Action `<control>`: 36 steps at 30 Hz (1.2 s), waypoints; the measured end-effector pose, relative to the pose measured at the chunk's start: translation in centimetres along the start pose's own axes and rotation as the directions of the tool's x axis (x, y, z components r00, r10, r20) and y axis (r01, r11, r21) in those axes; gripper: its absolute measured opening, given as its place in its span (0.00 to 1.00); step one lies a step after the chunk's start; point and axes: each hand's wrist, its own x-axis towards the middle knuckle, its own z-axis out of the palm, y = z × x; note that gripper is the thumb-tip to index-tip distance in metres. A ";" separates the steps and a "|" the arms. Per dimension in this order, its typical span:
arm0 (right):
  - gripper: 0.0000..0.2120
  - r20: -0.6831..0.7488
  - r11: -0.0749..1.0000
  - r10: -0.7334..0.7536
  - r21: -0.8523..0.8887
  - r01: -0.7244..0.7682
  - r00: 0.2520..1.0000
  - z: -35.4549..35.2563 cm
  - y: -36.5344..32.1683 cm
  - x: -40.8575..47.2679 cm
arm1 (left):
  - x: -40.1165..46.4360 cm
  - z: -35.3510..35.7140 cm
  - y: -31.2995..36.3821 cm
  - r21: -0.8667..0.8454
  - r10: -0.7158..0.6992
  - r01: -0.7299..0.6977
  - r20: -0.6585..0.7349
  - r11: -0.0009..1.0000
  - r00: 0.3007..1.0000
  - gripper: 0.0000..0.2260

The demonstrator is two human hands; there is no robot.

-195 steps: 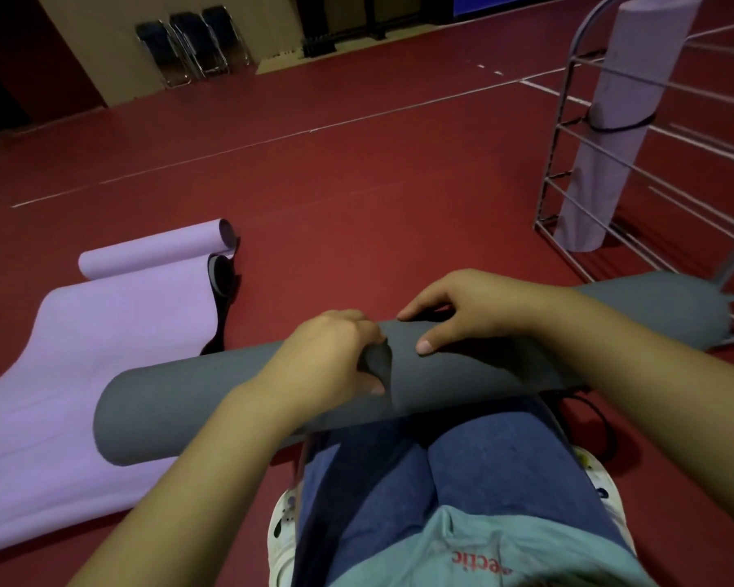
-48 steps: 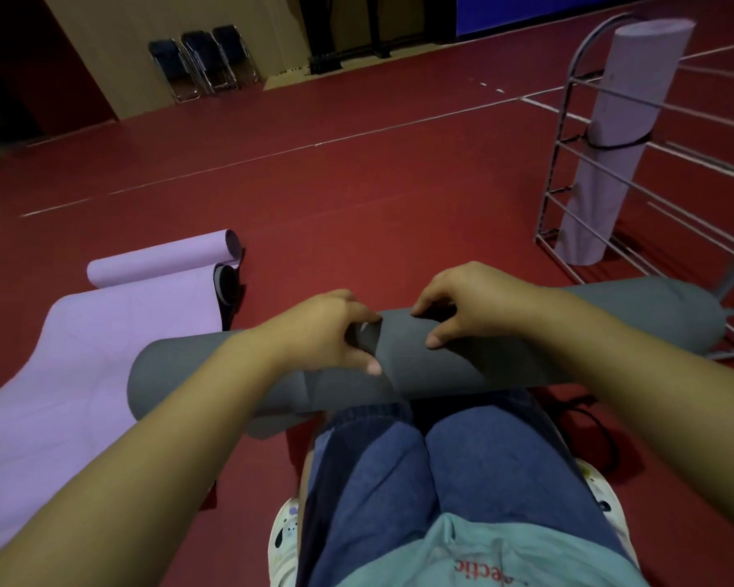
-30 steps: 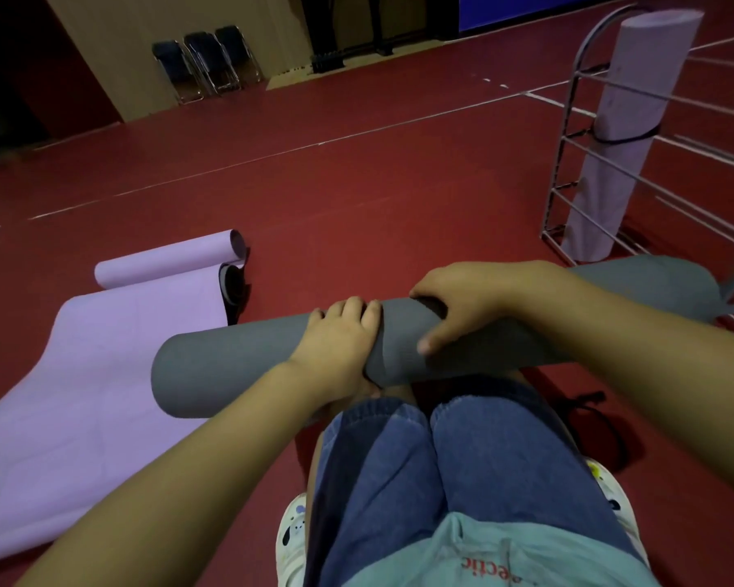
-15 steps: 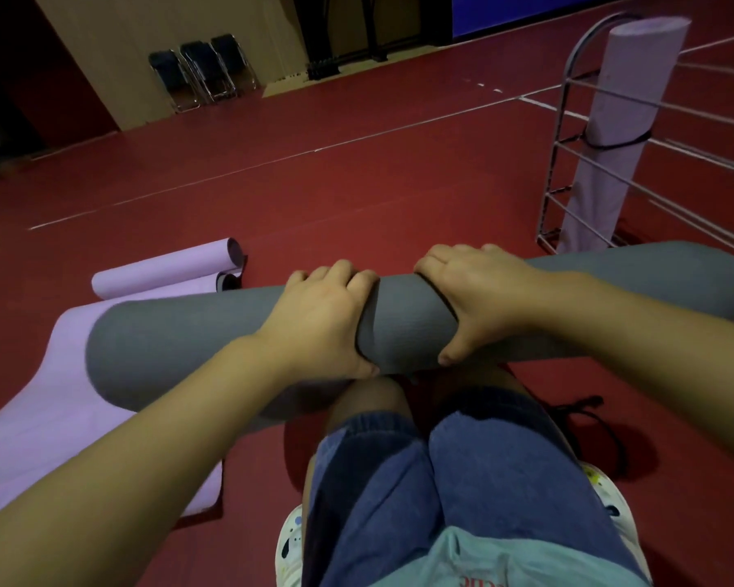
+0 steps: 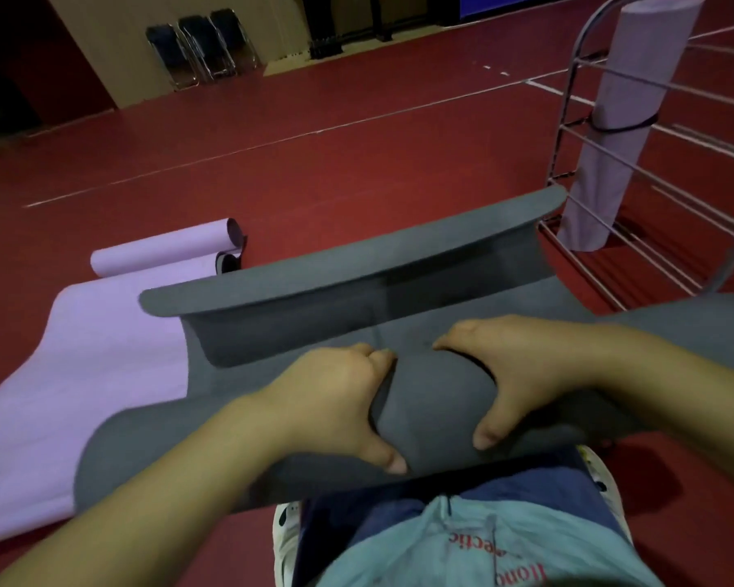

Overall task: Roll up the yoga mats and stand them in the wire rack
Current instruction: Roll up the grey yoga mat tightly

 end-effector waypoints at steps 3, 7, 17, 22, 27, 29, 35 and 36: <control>0.41 0.064 0.997 -0.003 0.083 -0.002 0.998 -0.9 1.0 1.8 | 0.9 0.5 -1.8 -0.176 0.009 -0.003 0.032 0.984 0.999 0.43; 0.45 0.122 0.992 0.028 0.117 -0.043 0.992 -1.9 1.6 2.4 | 2.2 0.1 -2.8 -0.296 0.045 -0.022 0.070 0.955 0.997 0.41; 0.32 -0.322 1.000 -0.005 -0.014 0.001 0.947 0.2 -1.2 1.3 | 3.6 -0.5 -4.3 -0.369 0.020 0.045 0.170 0.929 0.985 0.41; 0.29 -0.287 0.992 0.062 0.122 -0.028 0.956 -0.7 0.3 2.5 | 2.5 -0.9 -4.4 -0.304 -0.031 0.022 -0.025 0.952 0.999 0.41; 0.25 -0.202 0.976 0.086 0.216 -0.041 0.976 -2.2 1.0 3.9 | 0.0 -1.6 -2.9 -0.165 0.002 -0.036 -0.203 0.986 0.979 0.36; 0.24 -0.171 0.968 0.091 0.248 -0.046 0.981 -2.5 1.3 4.1 | -0.3 -1.4 -2.3 -0.109 -0.007 -0.015 -0.198 0.994 0.980 0.35; 0.22 -0.195 0.957 0.135 0.280 -0.077 0.971 -2.5 0.9 4.3 | 0.9 -0.7 -2.3 -0.045 -0.064 0.058 -0.144 0.997 0.988 0.28; 0.20 -0.233 0.964 0.142 0.255 -0.081 0.962 -2.2 0.6 4.2 | 1.0 -0.9 -2.4 -0.050 -0.067 0.061 -0.131 0.997 0.989 0.28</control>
